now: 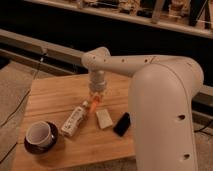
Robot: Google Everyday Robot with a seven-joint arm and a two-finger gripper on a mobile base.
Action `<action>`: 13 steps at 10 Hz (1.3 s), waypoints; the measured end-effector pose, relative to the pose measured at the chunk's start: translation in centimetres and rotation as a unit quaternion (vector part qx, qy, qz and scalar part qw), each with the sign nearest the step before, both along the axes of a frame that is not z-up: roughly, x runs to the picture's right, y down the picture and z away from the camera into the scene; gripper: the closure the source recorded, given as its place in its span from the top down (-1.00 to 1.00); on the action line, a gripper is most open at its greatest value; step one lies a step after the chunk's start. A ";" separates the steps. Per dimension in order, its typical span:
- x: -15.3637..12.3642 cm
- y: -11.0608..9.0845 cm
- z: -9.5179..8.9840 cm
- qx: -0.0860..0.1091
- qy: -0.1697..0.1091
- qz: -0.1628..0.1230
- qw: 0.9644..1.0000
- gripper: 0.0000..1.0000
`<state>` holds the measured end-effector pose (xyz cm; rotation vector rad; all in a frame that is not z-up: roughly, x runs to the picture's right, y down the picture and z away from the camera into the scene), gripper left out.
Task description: Place the pepper on the white sponge
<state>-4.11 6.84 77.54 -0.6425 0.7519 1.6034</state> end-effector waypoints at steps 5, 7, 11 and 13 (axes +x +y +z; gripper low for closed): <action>1.0 2.1 -3.1 -0.015 0.010 -0.042 0.999 -0.90; 1.5 3.7 -4.3 -0.016 0.008 -0.059 0.998 -0.90; 2.2 7.3 -5.9 -0.015 -0.003 -0.098 0.995 -0.90; 2.5 8.5 -5.8 -0.012 -0.005 -0.113 0.993 -0.90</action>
